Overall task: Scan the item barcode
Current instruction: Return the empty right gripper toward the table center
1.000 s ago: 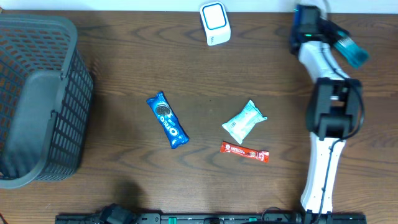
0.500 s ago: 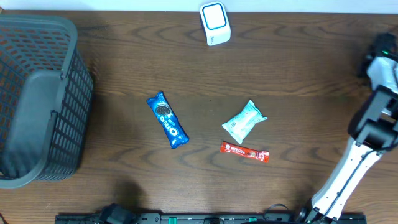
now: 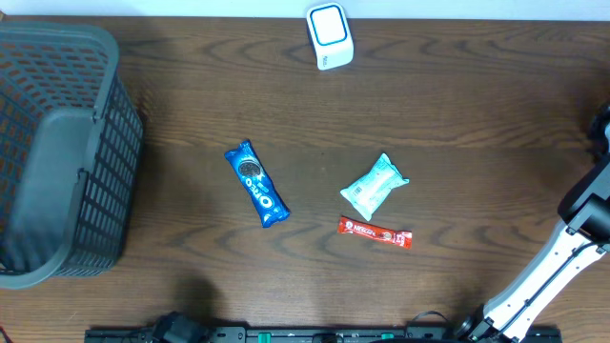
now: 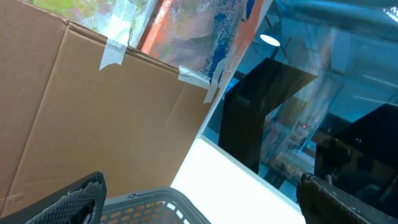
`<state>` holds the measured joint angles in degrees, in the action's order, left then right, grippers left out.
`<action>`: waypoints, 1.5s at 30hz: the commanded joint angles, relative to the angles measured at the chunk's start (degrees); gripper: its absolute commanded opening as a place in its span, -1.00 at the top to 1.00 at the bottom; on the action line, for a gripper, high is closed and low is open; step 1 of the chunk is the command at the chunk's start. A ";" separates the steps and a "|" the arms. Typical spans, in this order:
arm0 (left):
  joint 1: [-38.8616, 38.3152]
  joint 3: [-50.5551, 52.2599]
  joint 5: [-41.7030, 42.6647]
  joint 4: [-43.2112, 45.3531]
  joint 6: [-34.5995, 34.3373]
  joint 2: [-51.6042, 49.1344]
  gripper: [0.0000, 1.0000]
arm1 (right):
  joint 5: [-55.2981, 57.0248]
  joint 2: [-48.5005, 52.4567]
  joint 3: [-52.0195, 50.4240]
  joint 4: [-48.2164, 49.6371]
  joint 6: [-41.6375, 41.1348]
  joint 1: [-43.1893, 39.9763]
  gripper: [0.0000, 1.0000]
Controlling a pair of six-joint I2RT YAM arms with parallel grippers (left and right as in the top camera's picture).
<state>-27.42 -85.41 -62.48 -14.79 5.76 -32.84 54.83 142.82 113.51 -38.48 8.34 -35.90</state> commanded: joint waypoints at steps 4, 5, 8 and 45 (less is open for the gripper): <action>0.24 -0.04 -0.13 0.22 -0.50 0.57 -0.96 | -2.67 -4.81 1.16 -0.44 -1.01 9.18 -0.99; 0.24 -0.04 -0.13 0.22 -0.50 0.57 -0.96 | -4.50 -5.60 1.16 -1.16 -1.03 11.50 -0.98; 0.24 -0.04 -0.13 0.22 -0.50 0.57 -0.96 | -10.71 -7.37 1.16 -4.35 -1.57 18.27 -0.98; 0.24 -0.04 -0.13 0.22 -0.50 0.57 -0.96 | -84.94 -24.94 -9.55 -40.89 8.00 37.46 -0.98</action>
<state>-27.42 -85.41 -62.48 -14.79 5.78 -32.84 -27.86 116.46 109.08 -82.17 9.54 3.97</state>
